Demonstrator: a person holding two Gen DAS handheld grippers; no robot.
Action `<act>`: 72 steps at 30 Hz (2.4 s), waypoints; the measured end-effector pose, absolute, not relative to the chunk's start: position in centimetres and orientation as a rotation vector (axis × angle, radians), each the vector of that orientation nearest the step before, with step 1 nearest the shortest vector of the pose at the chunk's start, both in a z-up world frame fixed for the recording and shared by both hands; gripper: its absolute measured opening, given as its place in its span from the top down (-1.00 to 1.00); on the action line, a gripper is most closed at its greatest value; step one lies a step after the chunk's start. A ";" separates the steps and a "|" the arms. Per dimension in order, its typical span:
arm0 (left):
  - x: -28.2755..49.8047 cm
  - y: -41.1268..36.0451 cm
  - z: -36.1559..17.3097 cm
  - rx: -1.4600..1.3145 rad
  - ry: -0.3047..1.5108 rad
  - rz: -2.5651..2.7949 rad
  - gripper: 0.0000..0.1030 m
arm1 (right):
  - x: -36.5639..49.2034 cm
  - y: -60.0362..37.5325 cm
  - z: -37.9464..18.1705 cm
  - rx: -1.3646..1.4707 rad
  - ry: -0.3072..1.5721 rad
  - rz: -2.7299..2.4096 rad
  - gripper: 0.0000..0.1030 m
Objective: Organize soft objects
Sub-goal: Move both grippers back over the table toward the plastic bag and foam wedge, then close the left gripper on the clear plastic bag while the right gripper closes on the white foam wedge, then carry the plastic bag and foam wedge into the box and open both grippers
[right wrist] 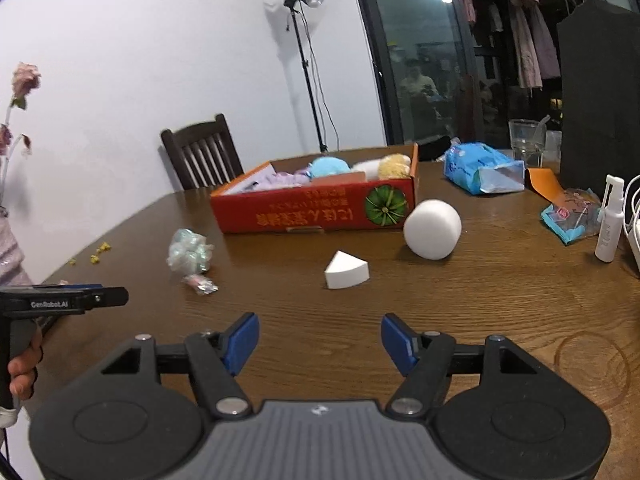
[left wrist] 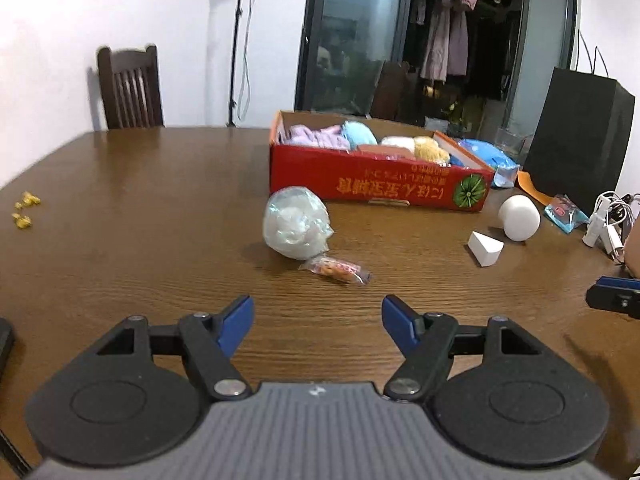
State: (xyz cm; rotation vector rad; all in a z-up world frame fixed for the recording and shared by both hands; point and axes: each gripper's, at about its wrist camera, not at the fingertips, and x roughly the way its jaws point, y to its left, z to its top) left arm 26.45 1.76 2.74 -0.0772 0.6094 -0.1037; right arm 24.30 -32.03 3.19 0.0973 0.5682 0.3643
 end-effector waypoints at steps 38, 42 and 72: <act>29.2 -1.9 6.0 -0.107 0.490 -0.195 0.35 | 31.0 -29.3 2.8 0.105 0.567 0.374 0.46; 28.2 -3.6 6.5 -0.081 0.486 -0.221 0.35 | 28.7 -30.1 3.4 0.119 0.550 0.380 0.46; 56.5 -10.5 4.4 -0.003 0.671 -0.327 -0.39 | 62.6 -27.2 3.8 0.179 0.745 0.318 -0.10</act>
